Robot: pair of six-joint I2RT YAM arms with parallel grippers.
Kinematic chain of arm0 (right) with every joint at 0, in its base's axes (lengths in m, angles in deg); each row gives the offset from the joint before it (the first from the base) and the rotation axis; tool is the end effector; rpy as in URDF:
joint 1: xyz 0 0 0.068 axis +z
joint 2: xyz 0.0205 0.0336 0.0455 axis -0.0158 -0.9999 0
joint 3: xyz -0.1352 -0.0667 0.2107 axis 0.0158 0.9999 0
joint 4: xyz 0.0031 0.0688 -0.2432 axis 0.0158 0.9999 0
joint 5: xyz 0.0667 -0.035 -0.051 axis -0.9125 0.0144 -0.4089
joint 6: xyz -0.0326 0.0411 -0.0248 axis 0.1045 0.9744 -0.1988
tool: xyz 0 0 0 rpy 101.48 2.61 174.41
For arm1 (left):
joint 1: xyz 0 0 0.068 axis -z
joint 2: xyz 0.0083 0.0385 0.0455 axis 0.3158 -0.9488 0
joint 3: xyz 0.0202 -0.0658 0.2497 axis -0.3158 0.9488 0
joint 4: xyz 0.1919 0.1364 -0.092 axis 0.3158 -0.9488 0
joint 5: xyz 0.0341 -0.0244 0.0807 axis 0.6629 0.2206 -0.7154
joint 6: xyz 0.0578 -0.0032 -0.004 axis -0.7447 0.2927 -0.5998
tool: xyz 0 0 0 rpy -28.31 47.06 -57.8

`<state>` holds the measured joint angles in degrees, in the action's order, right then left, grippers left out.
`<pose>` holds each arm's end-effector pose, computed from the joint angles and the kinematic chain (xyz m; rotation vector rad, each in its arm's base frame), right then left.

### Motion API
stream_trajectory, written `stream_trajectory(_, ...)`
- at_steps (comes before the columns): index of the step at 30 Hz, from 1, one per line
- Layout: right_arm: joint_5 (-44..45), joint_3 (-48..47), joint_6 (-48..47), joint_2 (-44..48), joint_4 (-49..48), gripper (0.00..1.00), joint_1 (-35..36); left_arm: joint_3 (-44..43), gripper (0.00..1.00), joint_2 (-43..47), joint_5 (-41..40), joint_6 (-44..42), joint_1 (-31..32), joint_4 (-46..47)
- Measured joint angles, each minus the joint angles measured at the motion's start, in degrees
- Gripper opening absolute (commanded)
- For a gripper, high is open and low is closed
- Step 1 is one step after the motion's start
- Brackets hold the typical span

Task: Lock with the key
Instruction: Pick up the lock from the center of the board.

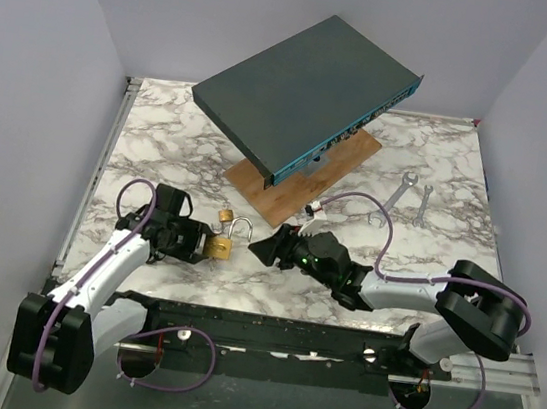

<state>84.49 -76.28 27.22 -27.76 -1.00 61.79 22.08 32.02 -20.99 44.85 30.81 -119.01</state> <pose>0.1473 0.2540 0.1704 -0.1133 2.0360 1.1782 0.1675 -0.0441 0.1686 -1.9039 2.2430 -0.6817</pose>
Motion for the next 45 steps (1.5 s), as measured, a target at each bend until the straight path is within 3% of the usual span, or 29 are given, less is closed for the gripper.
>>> stream_trajectory(9,1.2,0.0,-3.5,0.0,-2.2,0.37,0.3,-1.2,0.00,0.4,4.2,-0.7,2.1,2.0)
stream_trajectory(11,1.6,0.0,-3.8,0.0,-2.1,0.38,0.3,-1.2,0.00,0.4,5.0,-0.8,2.8,2.6)
stream_trajectory(16,1.8,0.0,-4.9,0.1,-2.2,0.52,0.3,-1.2,0.00,0.5,6.5,-0.8,5.2,4.2)
stream_trajectory(28,-0.9,0.1,-5.9,-0.7,-4.3,0.51,0.7,-1.2,0.00,-0.4,9.8,0.3,11.1,9.8)
stream_trajectory(33,-1.4,0.1,-6.3,-1.5,-4.3,0.45,1.9,-1.2,0.00,-0.9,10.3,1.8,12.9,12.4)
stream_trajectory(39,-0.8,0.1,-6.5,-1.7,-4.3,0.31,3.1,-1.2,0.00,-0.9,10.4,3.6,14.1,14.3)
stream_trajectory(42,0.6,0.1,-6.7,-1.2,-3.1,0.09,3.1,-1.2,0.00,-0.7,10.3,4.0,14.7,14.6)
stream_trajectory(43,0.9,0.1,-6.5,-0.8,-2.7,0.02,3.1,-1.2,0.05,-0.5,10.3,4.1,14.7,14.8)
stream_trajectory(45,1.5,0.1,-6.1,0.4,-1.7,0.01,3.1,-1.2,0.32,0.4,10.3,3.8,14.9,15.7)
